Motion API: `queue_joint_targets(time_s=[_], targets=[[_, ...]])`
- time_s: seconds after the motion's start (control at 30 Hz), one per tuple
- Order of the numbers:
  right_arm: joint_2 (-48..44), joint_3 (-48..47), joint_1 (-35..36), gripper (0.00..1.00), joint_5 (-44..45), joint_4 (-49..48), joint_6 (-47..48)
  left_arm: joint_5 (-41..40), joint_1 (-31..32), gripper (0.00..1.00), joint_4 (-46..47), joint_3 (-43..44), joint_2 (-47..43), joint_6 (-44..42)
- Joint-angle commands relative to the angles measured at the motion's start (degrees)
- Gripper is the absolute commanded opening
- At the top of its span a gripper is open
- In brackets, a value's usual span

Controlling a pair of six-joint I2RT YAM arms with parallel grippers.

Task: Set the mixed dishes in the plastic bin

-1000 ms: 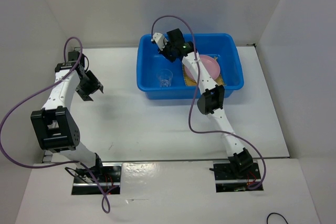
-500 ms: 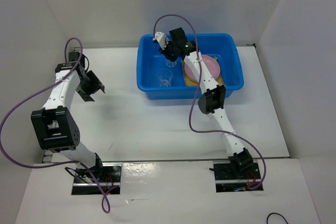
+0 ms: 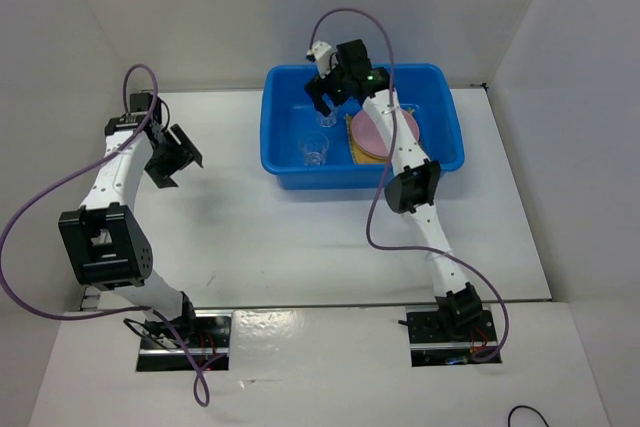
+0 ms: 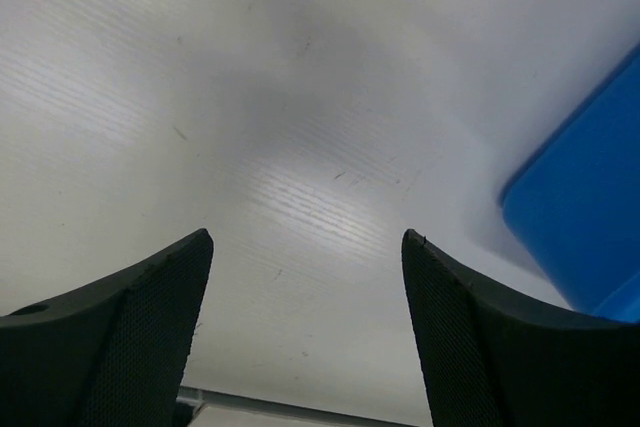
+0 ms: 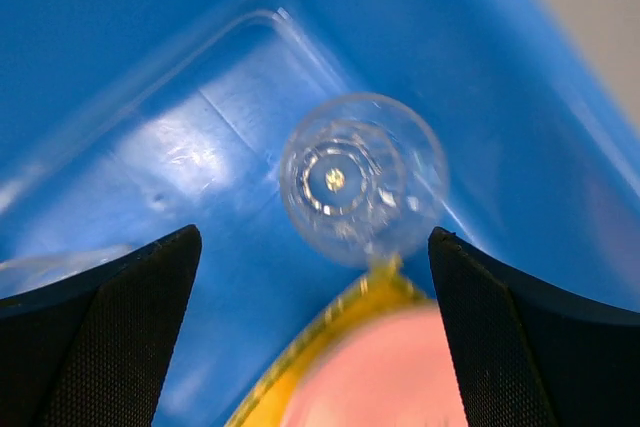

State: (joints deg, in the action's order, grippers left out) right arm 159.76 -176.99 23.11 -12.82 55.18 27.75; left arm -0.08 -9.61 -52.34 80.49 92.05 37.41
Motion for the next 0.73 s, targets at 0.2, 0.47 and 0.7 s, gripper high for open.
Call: queue_joint_targets(time_s=[0.2,0.47,0.7], targets=[[-34.6,11.4,-3.7,0.99,-5.7,9.6,-8.7,9.9,2.1,0.99,11.7,1.4,-3.6,-7.0],[-60.0,50.6,0.8,0.99,11.8,5.6,-5.5,21.3,6.1,0.99,21.0,-1.7,-5.0,-9.1],[-85.0,82.9,-5.5,0.99,21.4,1.3,-5.0,23.9,10.0,0.99,21.6,-6.2,-14.2,-8.9]])
